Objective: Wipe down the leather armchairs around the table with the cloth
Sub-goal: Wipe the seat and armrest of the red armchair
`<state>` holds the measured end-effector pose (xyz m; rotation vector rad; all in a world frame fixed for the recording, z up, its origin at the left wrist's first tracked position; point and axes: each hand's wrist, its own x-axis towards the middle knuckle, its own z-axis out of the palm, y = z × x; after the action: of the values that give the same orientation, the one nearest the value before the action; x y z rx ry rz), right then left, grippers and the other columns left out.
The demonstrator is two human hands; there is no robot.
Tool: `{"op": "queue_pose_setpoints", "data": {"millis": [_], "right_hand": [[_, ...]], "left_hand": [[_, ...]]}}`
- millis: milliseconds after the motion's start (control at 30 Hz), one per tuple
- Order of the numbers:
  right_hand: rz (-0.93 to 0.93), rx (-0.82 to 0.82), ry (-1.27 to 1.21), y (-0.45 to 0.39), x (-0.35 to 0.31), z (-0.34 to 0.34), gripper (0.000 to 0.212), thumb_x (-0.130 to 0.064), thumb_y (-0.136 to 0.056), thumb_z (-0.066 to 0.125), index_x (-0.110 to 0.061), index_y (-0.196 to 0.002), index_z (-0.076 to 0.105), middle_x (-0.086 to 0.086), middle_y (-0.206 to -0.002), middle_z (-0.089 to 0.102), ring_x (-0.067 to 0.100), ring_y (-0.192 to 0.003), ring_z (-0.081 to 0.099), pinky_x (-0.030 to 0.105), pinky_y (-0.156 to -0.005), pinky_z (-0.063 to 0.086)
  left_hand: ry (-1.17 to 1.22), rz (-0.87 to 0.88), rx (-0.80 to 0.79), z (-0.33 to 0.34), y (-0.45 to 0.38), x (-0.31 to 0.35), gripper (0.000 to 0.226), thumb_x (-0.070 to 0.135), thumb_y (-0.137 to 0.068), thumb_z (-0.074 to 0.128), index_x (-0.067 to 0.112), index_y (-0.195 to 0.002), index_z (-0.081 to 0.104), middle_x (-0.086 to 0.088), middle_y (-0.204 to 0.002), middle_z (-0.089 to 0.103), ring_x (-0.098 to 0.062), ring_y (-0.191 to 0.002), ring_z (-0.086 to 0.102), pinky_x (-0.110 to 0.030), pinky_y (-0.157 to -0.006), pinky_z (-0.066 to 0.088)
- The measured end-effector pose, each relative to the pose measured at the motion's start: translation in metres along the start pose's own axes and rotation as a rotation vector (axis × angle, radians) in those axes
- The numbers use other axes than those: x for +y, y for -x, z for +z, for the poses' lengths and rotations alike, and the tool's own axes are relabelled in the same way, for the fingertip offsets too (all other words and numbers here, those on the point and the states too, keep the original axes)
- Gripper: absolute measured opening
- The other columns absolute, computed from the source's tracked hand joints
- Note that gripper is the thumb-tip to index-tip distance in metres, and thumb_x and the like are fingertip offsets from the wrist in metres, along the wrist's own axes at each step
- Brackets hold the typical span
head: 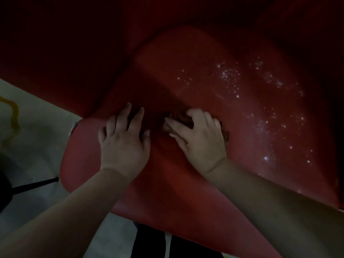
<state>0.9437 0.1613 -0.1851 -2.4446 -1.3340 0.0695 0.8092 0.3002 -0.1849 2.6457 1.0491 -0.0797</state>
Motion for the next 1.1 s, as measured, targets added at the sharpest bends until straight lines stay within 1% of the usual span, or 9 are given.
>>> {"op": "queue_pose_setpoints", "data": {"millis": [67, 267, 400, 500, 767, 833, 967, 1033, 1100], "right_hand": [[0.013, -0.033, 0.009, -0.015, 0.004, 0.003, 0.036, -0.040, -0.092, 0.060, -0.037, -0.128, 0.061, 0.010, -0.111, 0.055, 0.029, -0.096, 0.053, 0.043, -0.076, 0.046], [0.286, 0.104, 0.005, -0.048, 0.012, 0.004, 0.036, -0.037, -0.092, 0.060, -0.035, -0.128, 0.061, 0.011, -0.110, 0.053, 0.030, -0.096, 0.049, 0.044, -0.081, 0.046], [-0.024, 0.022, -0.059, -0.029, -0.021, 0.009, 0.035, -0.036, -0.088, 0.063, -0.035, -0.122, 0.066, 0.013, -0.107, 0.059, 0.032, -0.090, 0.054, 0.041, -0.073, 0.044], [-0.069, -0.019, -0.050, -0.056, -0.022, 0.019, 0.035, -0.036, -0.090, 0.062, -0.036, -0.124, 0.065, 0.013, -0.112, 0.060, 0.035, -0.095, 0.055, 0.043, -0.075, 0.043], [0.429, 0.155, 0.054, -0.096, 0.016, 0.016, 0.037, -0.043, -0.094, 0.054, -0.043, -0.131, 0.056, 0.010, -0.115, 0.049, 0.031, -0.104, 0.046, 0.042, -0.088, 0.039], [0.348, 0.131, 0.030, -0.079, 0.008, 0.010, 0.039, -0.038, -0.092, 0.059, -0.039, -0.130, 0.058, 0.011, -0.111, 0.051, 0.033, -0.098, 0.047, 0.041, -0.082, 0.040], [-0.085, -0.031, 0.025, -0.088, 0.016, 0.007, 0.037, -0.036, -0.092, 0.060, -0.035, -0.129, 0.061, 0.014, -0.112, 0.057, 0.036, -0.097, 0.052, 0.042, -0.077, 0.042], [-0.048, -0.046, 0.072, -0.113, 0.036, 0.005, 0.038, -0.039, -0.094, 0.055, -0.038, -0.132, 0.057, 0.014, -0.113, 0.054, 0.037, -0.100, 0.049, 0.041, -0.080, 0.038], [0.159, -0.006, 0.113, -0.126, 0.059, 0.003, 0.040, -0.041, -0.096, 0.050, -0.041, -0.136, 0.052, 0.013, -0.118, 0.050, 0.036, -0.106, 0.046, 0.041, -0.085, 0.037]], "left_hand": [[0.000, -0.002, 0.007, 0.000, -0.003, -0.001, 0.057, 0.041, -0.090, 0.048, 0.027, -0.144, 0.038, -0.002, -0.154, 0.028, -0.029, -0.132, 0.029, -0.053, -0.101, 0.029], [0.021, -0.008, 0.011, -0.002, -0.014, -0.006, 0.054, 0.040, -0.091, 0.049, 0.028, -0.143, 0.040, 0.000, -0.154, 0.028, -0.028, -0.133, 0.031, -0.052, -0.101, 0.029], [0.085, -0.032, 0.049, -0.005, -0.016, -0.009, 0.049, 0.032, -0.091, 0.050, 0.024, -0.138, 0.048, 0.000, -0.149, 0.036, -0.029, -0.128, 0.036, -0.050, -0.098, 0.032], [0.105, -0.024, 0.077, -0.004, -0.017, -0.012, 0.048, 0.031, -0.090, 0.047, 0.021, -0.136, 0.050, -0.002, -0.145, 0.041, -0.028, -0.125, 0.038, -0.048, -0.096, 0.033], [-0.018, 0.035, 0.024, -0.003, -0.024, -0.005, 0.056, 0.043, -0.092, 0.046, 0.023, -0.144, 0.040, -0.004, -0.153, 0.031, -0.029, -0.132, 0.030, -0.054, -0.100, 0.031], [-0.030, 0.029, 0.000, -0.003, -0.031, 0.001, 0.059, 0.044, -0.091, 0.047, 0.023, -0.145, 0.039, -0.004, -0.154, 0.029, -0.029, -0.134, 0.028, -0.055, -0.102, 0.029], [-0.034, 0.023, -0.059, -0.002, -0.044, 0.017, 0.063, 0.049, -0.089, 0.041, 0.024, -0.147, 0.034, -0.003, -0.157, 0.022, -0.029, -0.137, 0.023, -0.058, -0.106, 0.026], [-0.028, 0.050, -0.076, 0.000, -0.049, 0.022, 0.063, 0.050, -0.091, 0.038, 0.027, -0.148, 0.028, -0.001, -0.158, 0.017, -0.026, -0.139, 0.018, -0.057, -0.108, 0.022], [-0.015, 0.059, -0.080, 0.002, -0.055, 0.026, 0.063, 0.050, -0.092, 0.037, 0.029, -0.149, 0.024, 0.002, -0.159, 0.013, -0.023, -0.141, 0.014, -0.055, -0.110, 0.020]]}}
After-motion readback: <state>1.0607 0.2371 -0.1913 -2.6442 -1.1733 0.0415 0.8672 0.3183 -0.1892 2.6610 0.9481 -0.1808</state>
